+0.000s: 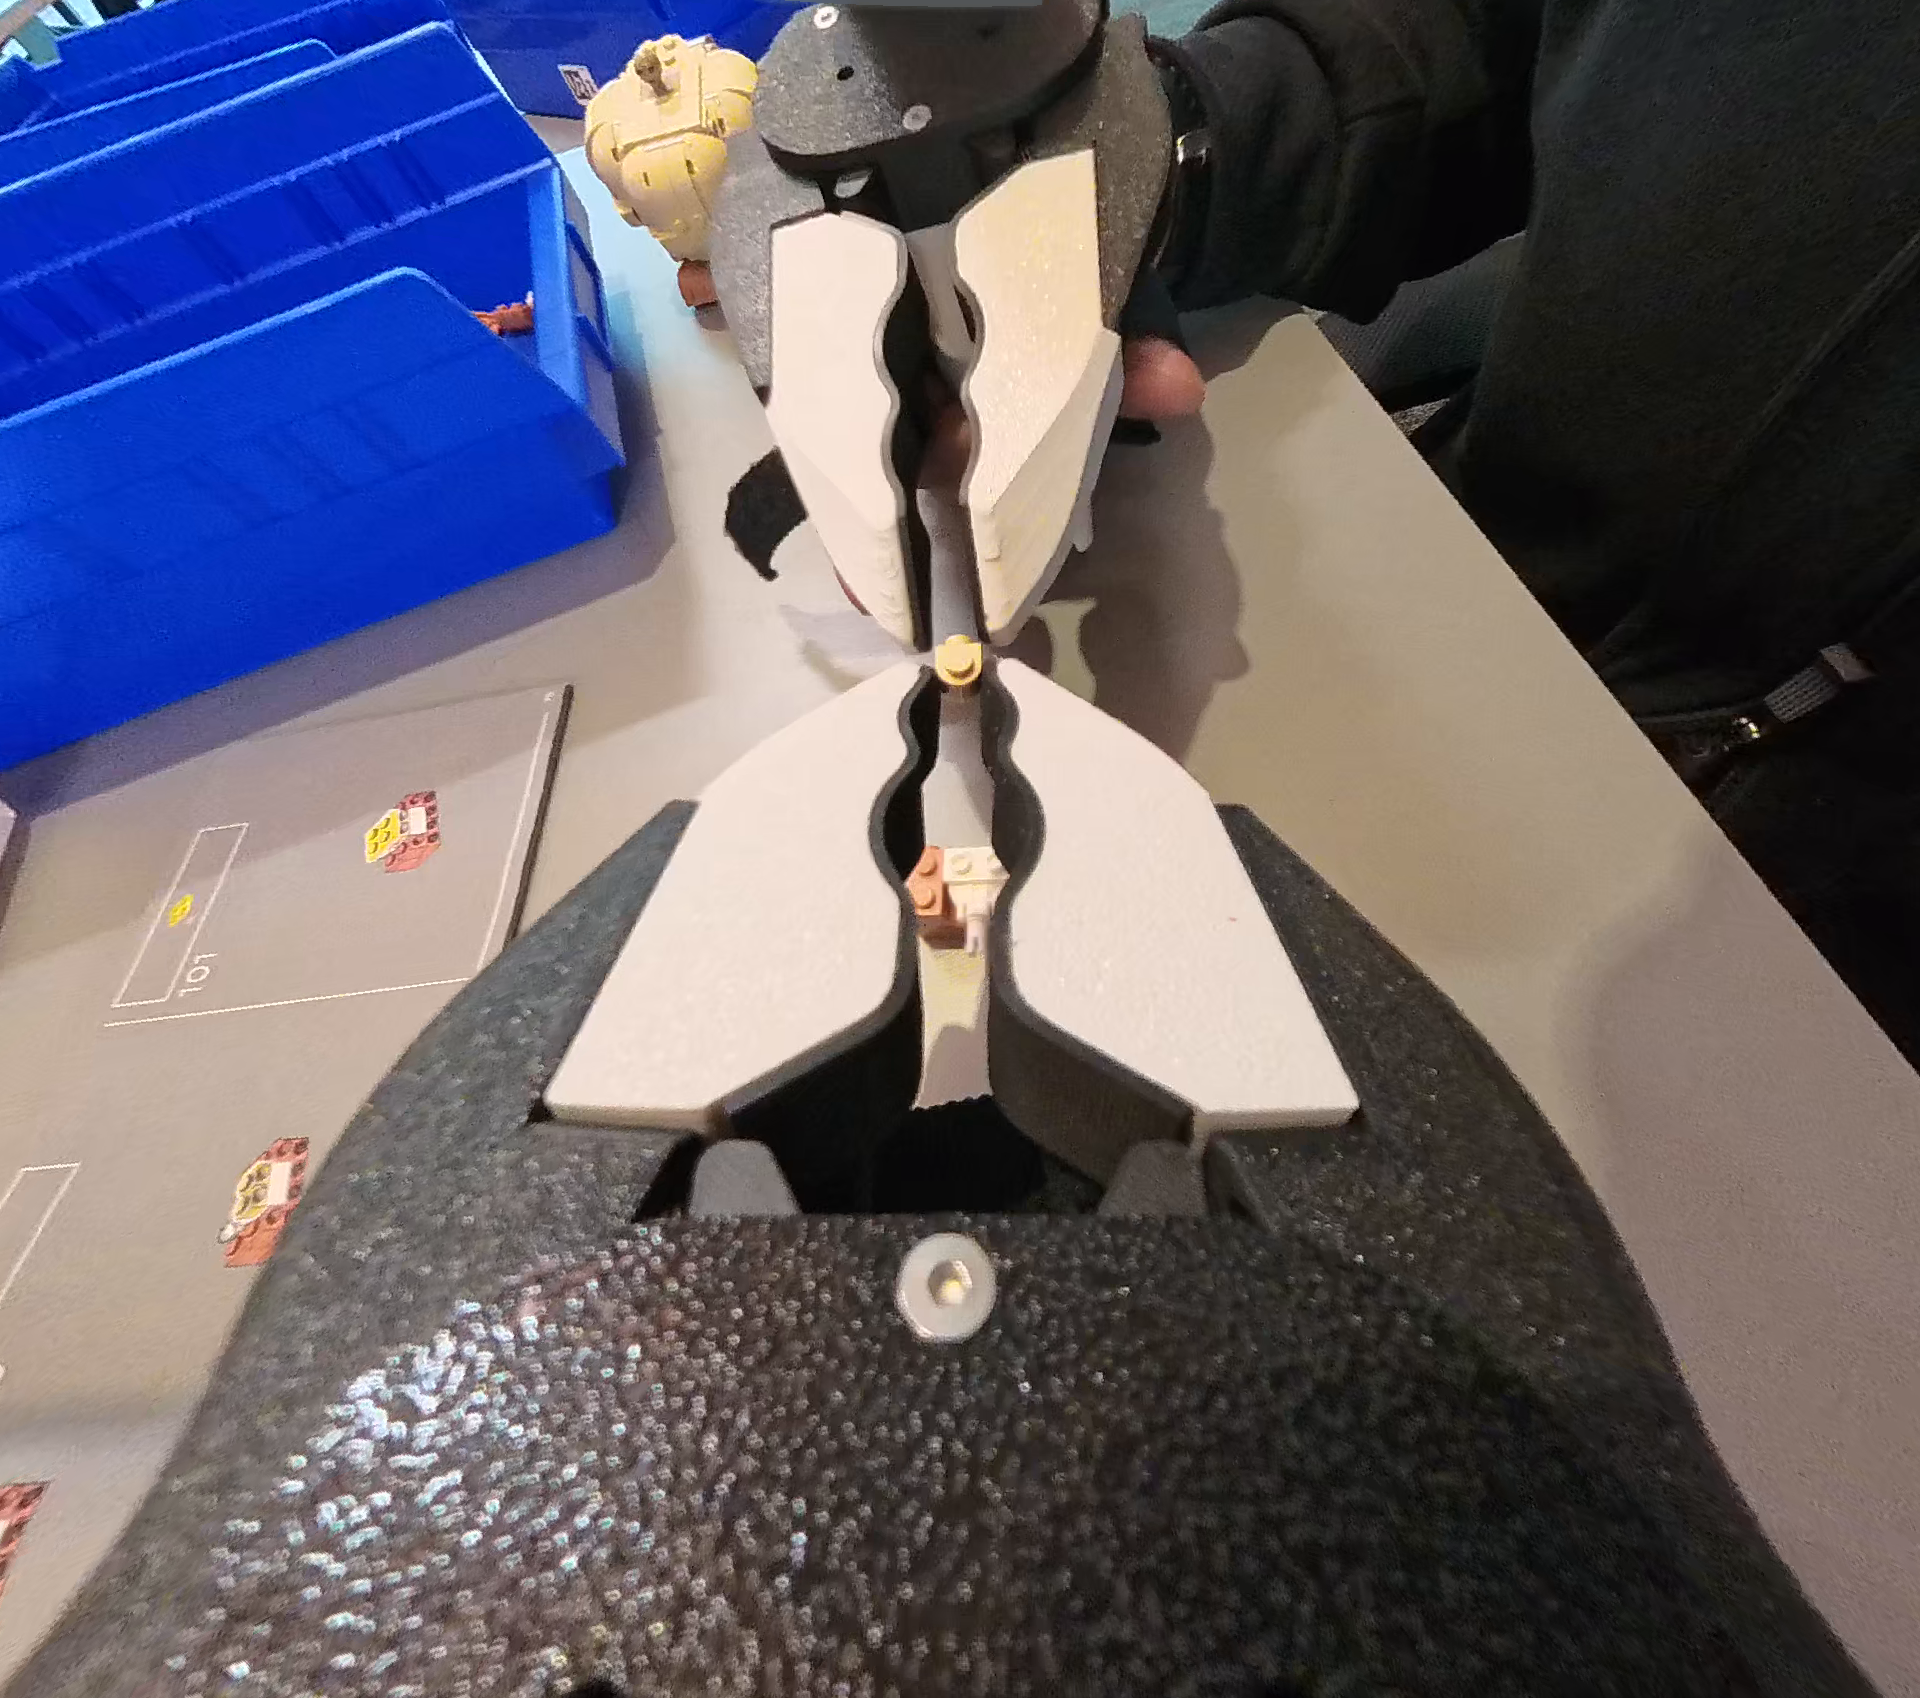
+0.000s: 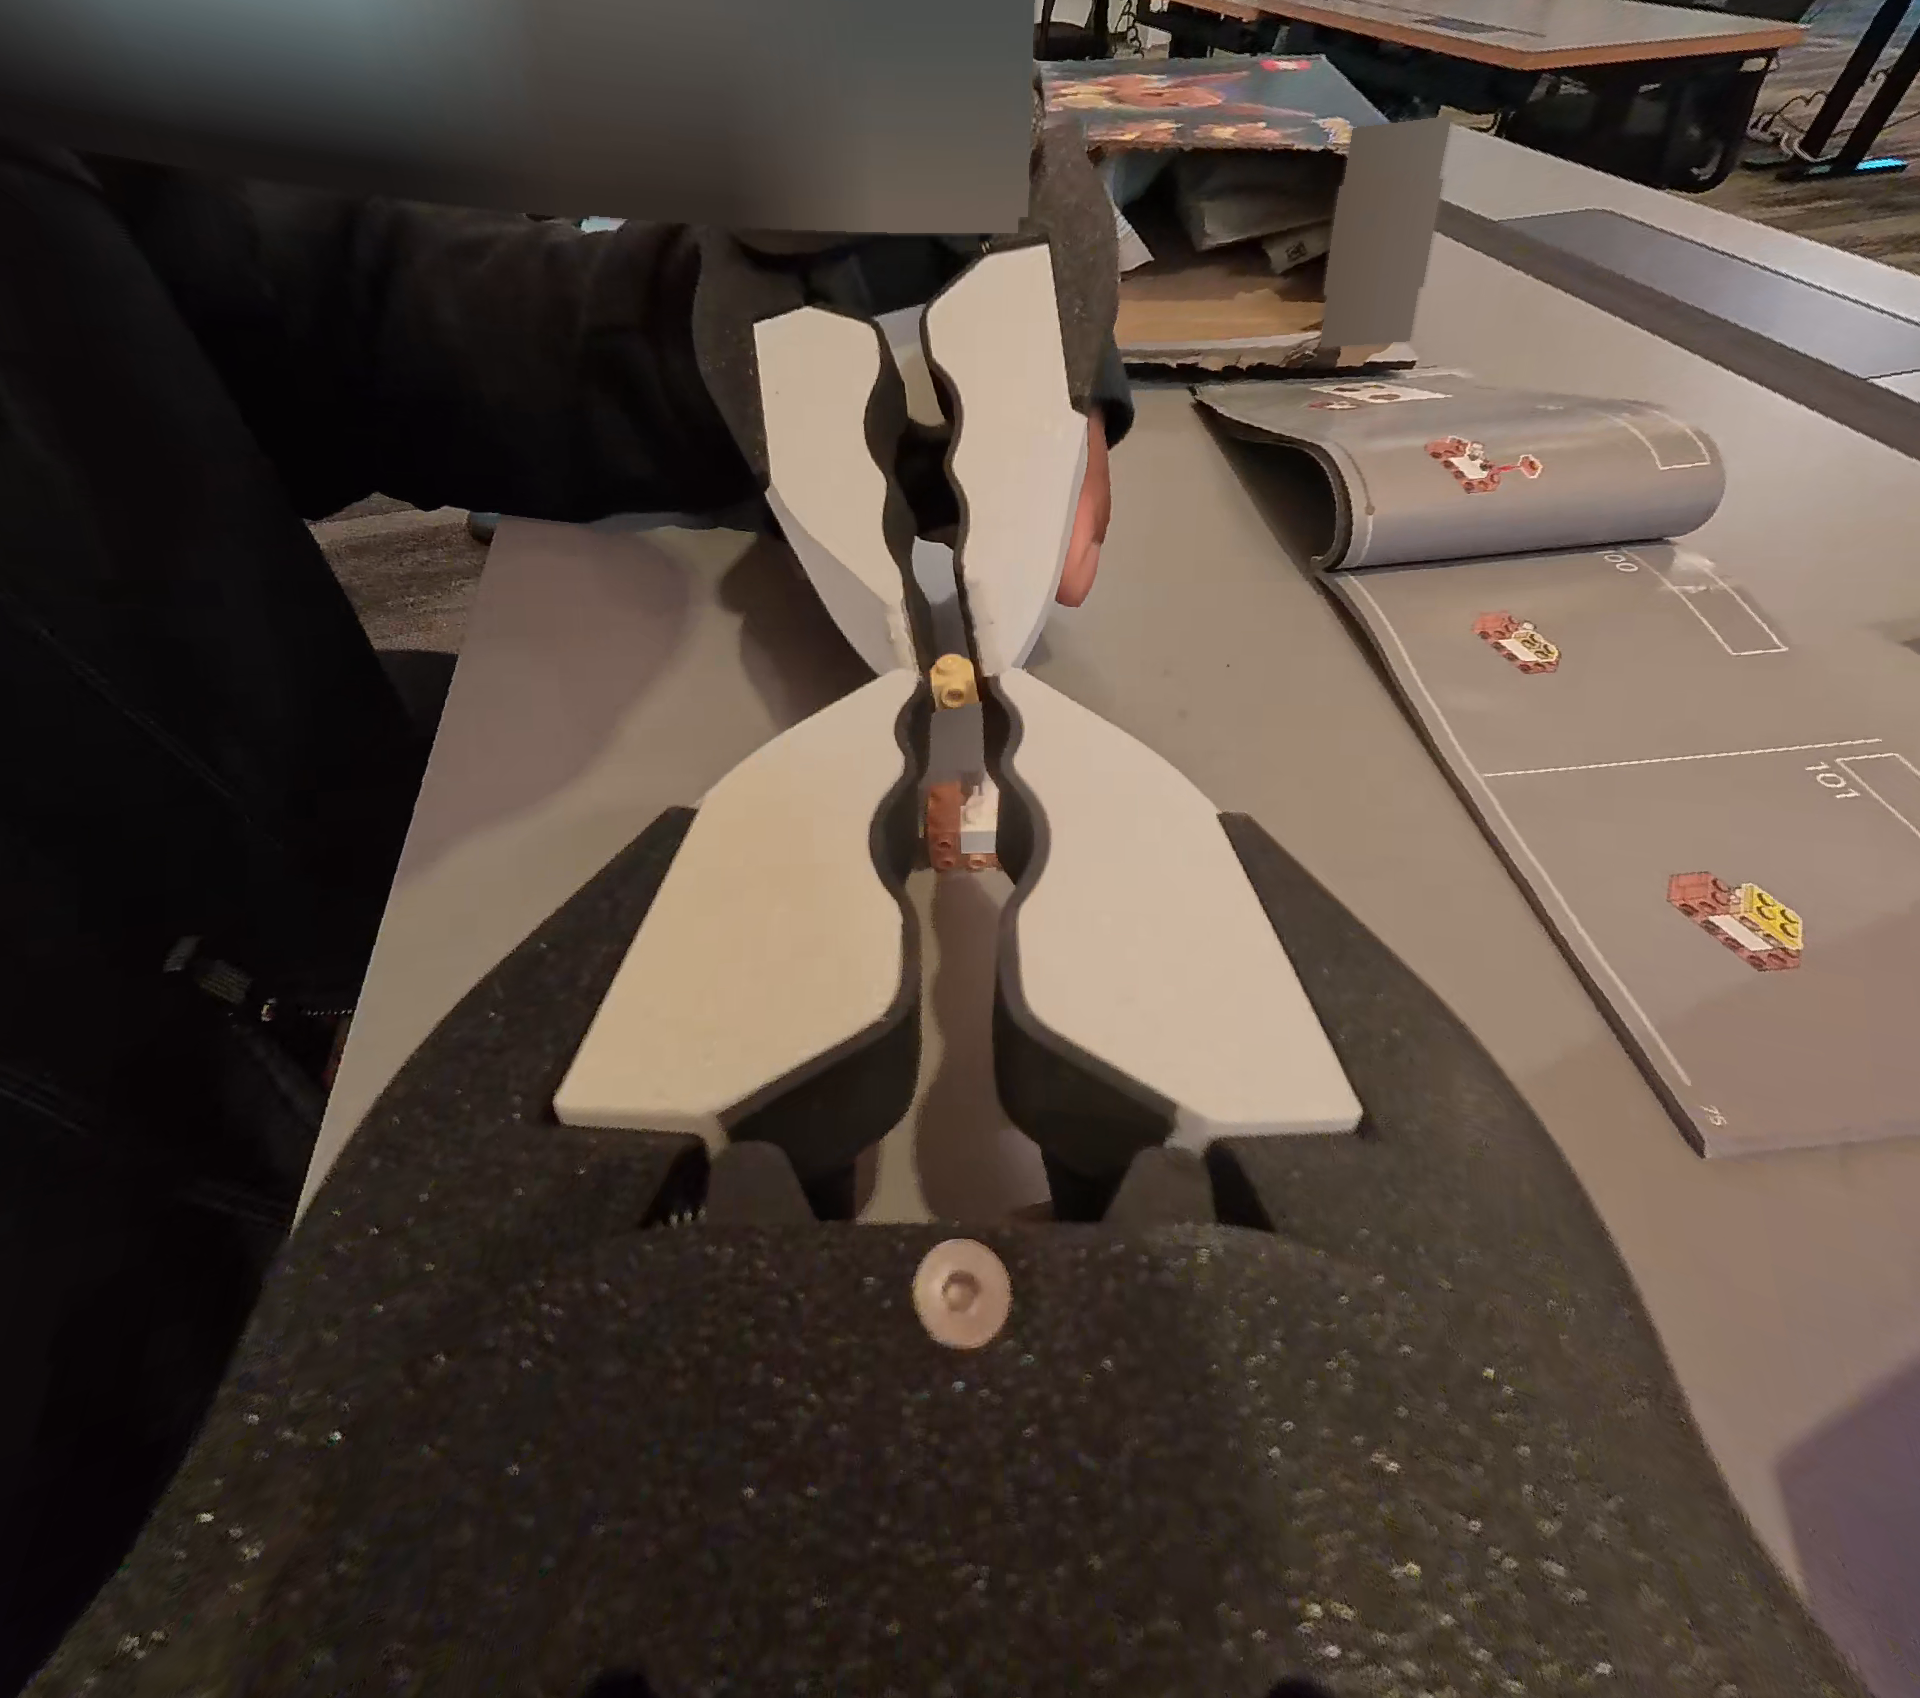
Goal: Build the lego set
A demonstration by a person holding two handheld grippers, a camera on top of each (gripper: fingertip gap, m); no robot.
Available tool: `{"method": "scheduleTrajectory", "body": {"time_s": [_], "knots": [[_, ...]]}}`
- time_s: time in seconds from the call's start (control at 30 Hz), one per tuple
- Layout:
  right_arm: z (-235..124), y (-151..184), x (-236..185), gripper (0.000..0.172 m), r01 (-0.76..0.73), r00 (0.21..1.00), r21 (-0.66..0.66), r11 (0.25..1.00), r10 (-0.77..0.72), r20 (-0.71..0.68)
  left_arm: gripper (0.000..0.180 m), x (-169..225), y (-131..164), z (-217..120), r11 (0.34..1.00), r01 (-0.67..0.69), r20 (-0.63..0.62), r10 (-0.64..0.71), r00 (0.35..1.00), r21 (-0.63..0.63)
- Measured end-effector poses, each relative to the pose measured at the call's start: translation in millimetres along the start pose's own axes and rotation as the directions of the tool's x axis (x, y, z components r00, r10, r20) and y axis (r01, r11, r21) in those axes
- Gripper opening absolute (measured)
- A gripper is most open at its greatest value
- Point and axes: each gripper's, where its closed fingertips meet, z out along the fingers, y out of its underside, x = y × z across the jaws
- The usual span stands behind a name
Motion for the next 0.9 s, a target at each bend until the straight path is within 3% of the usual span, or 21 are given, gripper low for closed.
{"method": "scheduleTrajectory", "body": {"time_s": [0.9], "knots": [[-1.6, 0.9, -9.9, 0.007, 0.013, 0.998, -0.004, 1.0, -0.013, 0.06, 0.007, 9.1, -4.2, 1.4, 1.0, 0.022, -0.054, -0.021, 0.998, 0.012]]}}
